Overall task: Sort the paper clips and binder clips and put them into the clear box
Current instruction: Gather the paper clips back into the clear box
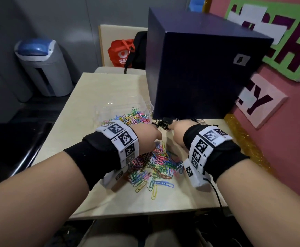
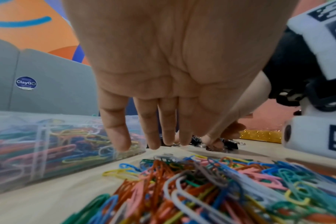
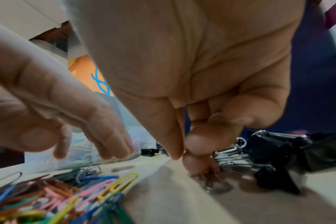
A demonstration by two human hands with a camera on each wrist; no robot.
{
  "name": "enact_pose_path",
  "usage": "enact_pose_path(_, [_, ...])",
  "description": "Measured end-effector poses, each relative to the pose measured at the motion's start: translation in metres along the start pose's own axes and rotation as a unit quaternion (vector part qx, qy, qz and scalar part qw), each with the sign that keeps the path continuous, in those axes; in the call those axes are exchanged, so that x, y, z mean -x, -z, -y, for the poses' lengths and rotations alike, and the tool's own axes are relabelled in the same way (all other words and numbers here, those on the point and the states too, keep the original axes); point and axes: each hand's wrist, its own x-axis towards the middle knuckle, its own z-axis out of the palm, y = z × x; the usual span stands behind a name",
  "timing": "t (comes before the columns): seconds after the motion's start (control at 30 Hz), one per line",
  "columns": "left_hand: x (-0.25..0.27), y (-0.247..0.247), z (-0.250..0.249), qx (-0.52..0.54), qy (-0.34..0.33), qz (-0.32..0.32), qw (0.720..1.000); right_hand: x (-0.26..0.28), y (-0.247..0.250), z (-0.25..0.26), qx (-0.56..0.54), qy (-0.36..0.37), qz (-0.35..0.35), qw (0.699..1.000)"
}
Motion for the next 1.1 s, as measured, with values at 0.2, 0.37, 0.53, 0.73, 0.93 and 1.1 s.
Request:
enact_pose_path(0.2, [-0.021,0.002,-0.008,-0.045,0.004,-0.013,0.999,0.008,-0.008,-0.001,0.030,0.035,0.005,0.999])
enact_pose_path(0.37, [-0.038,0.001,-0.010,-0.062,-0.001,0.028,0.998,0.013,-0.012,-0.009,-0.050,0.037,-0.025,0.998])
enact_pose_path(0.53, [-0.037,0.000,-0.007,-0.087,0.026,0.044,0.995,0.009,-0.005,-0.015,-0.065,-0.006,-0.029,0.997])
enact_pose_path(0.73, [-0.033,-0.009,0.009,-0.046,0.032,0.023,0.998,-0.001,0.007,-0.012,-0.039,-0.025,-0.020,0.999])
enact_pose_path(0.93, [-0.035,-0.007,0.004,-0.072,0.041,0.037,0.996,-0.012,0.003,-0.014,0.057,-0.064,0.039,0.996])
enact_pose_path(1.1, [-0.035,-0.002,0.001,-0.082,0.051,0.060,0.994,-0.010,0.007,-0.014,0.033,-0.062,0.026,0.997])
